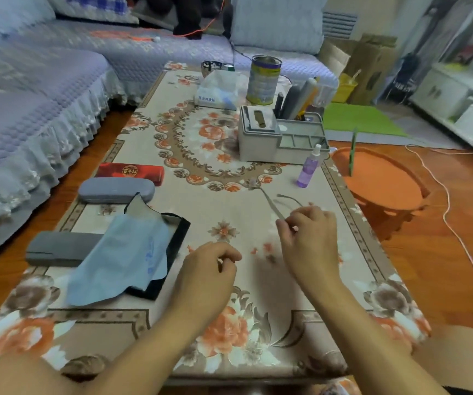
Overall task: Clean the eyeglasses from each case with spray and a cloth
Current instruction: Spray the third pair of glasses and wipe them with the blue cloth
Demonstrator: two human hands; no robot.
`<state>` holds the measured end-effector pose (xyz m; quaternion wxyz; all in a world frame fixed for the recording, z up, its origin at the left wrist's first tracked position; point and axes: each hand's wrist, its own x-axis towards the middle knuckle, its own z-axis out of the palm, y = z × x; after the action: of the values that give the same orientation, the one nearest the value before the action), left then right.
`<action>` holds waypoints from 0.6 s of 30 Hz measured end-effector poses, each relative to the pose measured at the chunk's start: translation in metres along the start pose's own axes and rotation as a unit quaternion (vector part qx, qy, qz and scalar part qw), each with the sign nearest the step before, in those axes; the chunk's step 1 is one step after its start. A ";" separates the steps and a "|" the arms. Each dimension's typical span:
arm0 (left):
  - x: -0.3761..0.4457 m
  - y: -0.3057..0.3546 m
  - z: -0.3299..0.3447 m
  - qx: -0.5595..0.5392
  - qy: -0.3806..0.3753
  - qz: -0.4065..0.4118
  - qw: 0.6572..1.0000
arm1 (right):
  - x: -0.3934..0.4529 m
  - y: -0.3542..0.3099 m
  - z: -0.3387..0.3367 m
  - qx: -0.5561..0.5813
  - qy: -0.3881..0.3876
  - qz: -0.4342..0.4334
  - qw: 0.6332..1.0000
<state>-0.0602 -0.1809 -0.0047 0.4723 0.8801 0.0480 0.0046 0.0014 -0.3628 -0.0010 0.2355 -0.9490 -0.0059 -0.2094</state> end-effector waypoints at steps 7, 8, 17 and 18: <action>0.007 0.005 -0.023 -0.311 0.102 -0.077 0.942 | -0.004 -0.028 -0.065 0.238 0.005 -0.002 0.971; 0.005 0.008 -0.029 -0.351 0.073 -0.061 0.932 | -0.006 -0.025 -0.067 0.237 0.010 -0.015 0.971; -0.007 0.006 -0.052 -0.224 -0.021 0.077 0.971 | -0.024 0.008 -0.048 0.247 0.037 -0.018 0.968; -0.005 0.005 -0.049 -0.226 -0.024 0.074 0.971 | -0.023 0.010 -0.045 0.259 0.024 -0.008 0.966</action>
<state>-0.0676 -0.1434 0.0272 0.6580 0.7518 -0.0309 0.0294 -0.0367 -0.3896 0.0216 0.4716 -0.8502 -0.0623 -0.2254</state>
